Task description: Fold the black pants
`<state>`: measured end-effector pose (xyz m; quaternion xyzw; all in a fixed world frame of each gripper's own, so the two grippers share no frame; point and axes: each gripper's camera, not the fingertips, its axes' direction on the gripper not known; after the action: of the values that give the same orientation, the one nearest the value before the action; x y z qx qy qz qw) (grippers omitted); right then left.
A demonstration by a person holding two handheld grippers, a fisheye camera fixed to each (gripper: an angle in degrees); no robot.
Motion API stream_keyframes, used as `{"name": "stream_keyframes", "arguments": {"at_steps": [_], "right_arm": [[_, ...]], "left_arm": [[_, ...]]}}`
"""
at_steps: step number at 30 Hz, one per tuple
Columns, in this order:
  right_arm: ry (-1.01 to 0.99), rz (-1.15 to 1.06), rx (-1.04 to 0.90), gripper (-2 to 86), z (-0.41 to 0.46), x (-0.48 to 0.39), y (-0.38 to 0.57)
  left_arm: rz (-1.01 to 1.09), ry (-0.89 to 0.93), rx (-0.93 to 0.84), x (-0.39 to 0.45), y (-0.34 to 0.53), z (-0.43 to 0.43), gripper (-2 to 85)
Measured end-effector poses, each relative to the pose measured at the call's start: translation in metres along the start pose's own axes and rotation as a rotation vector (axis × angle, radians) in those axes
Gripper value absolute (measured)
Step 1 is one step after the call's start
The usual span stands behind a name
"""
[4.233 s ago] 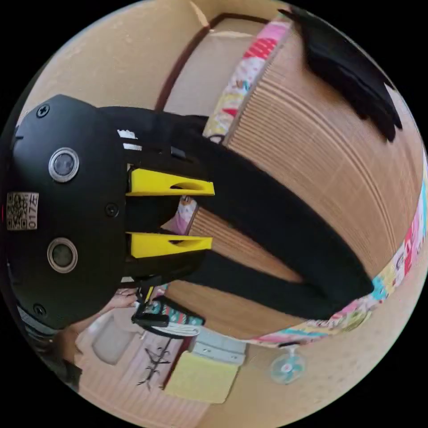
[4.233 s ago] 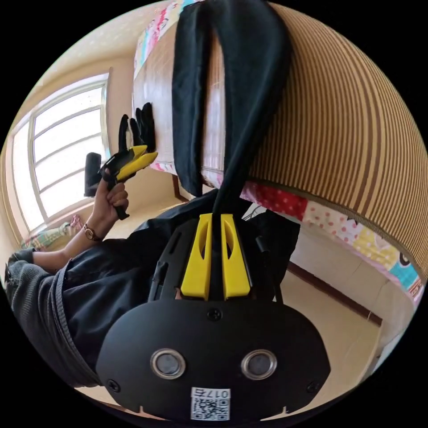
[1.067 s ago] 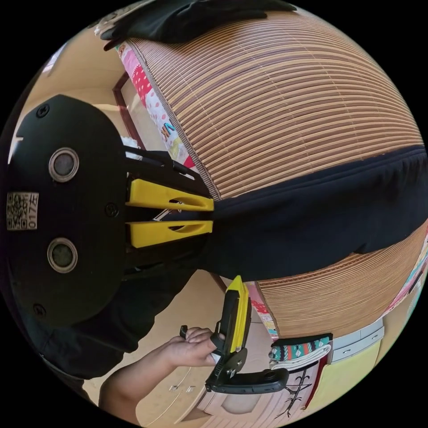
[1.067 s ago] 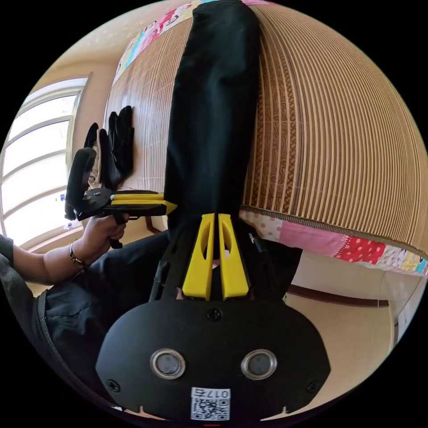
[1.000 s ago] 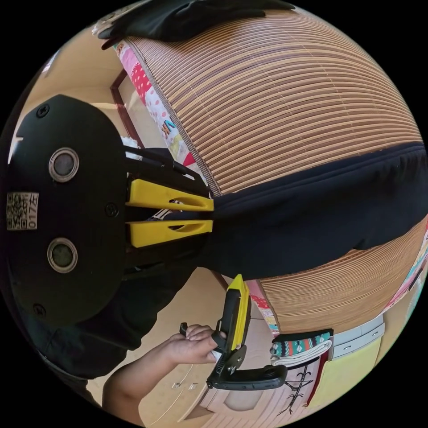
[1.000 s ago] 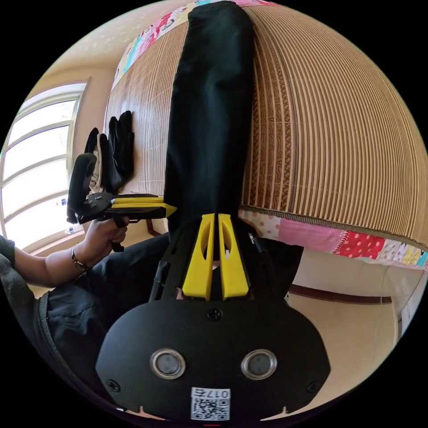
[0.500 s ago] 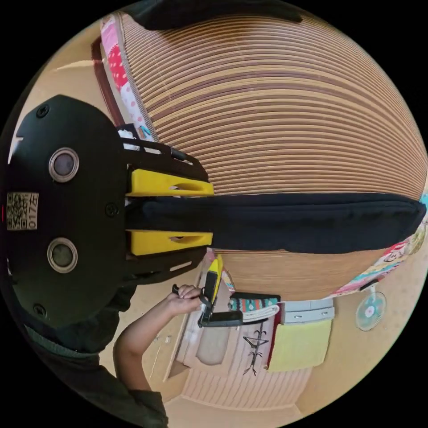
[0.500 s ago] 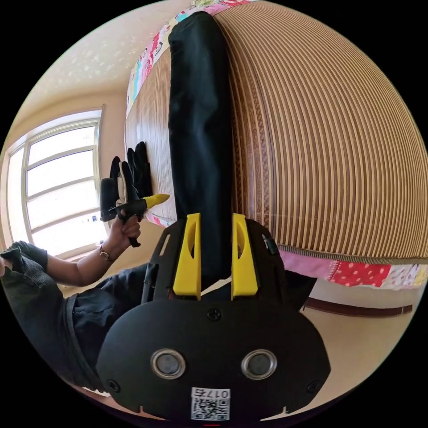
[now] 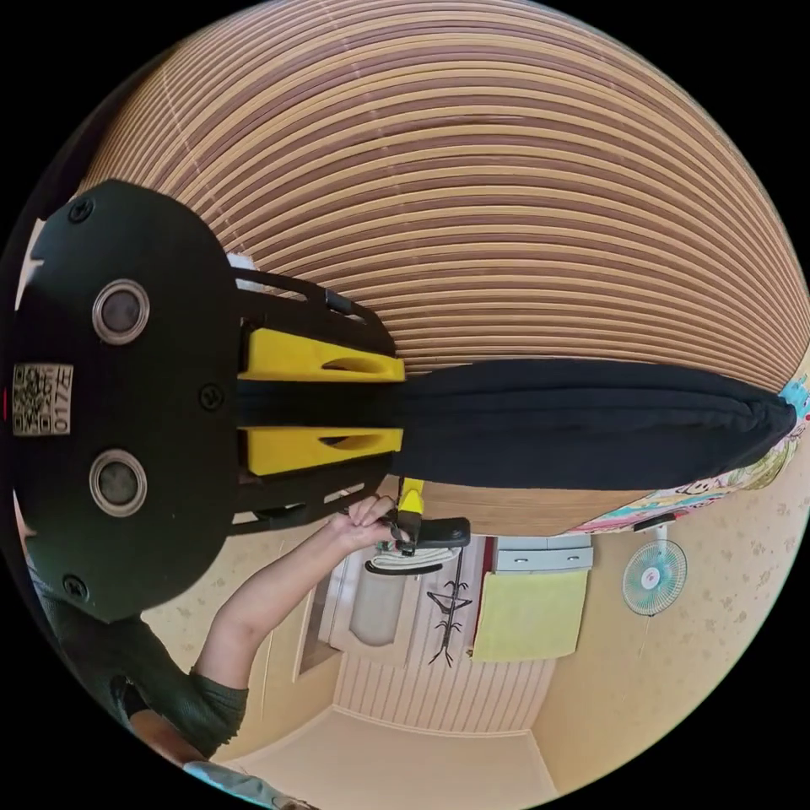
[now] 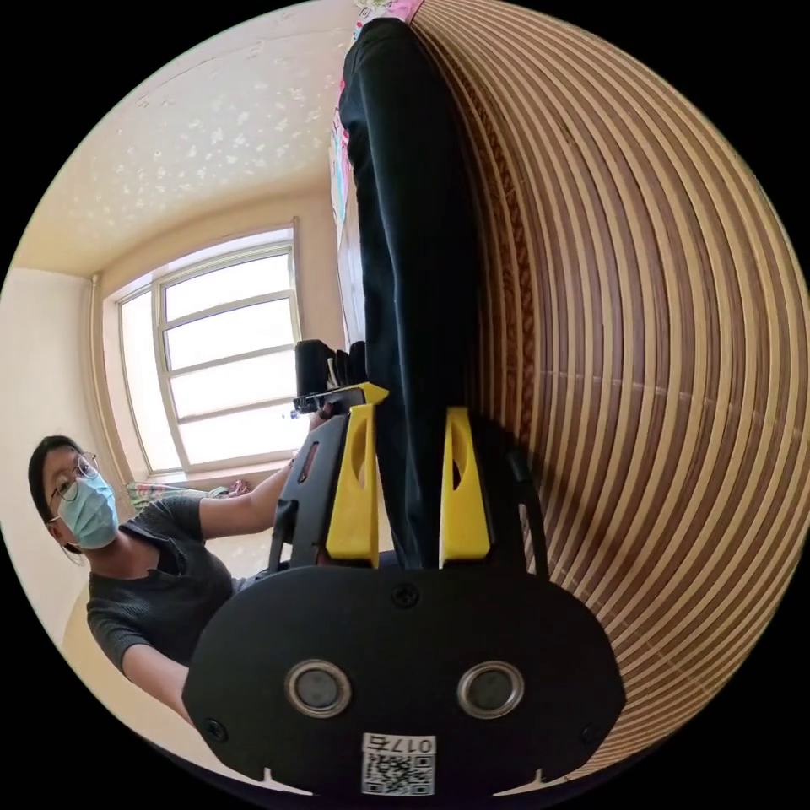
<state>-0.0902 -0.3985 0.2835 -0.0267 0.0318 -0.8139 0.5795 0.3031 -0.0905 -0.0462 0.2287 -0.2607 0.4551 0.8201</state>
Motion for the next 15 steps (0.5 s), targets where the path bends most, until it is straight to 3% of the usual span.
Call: {"name": "stream_keyframes", "arguments": {"at_steps": [6, 15], "right_arm": [[-0.279, -0.203, 0.049, 2.8, -0.020, -0.072, 0.074], [-0.281, -0.559, 0.079, 1.1, -0.049, -0.291, 0.230]], "left_arm": [[0.138, 0.188, 0.106, 0.044, 0.058, -0.047, 5.1], [0.517, 0.354, 0.161, 0.216, 0.192, -0.133, 4.8]]}}
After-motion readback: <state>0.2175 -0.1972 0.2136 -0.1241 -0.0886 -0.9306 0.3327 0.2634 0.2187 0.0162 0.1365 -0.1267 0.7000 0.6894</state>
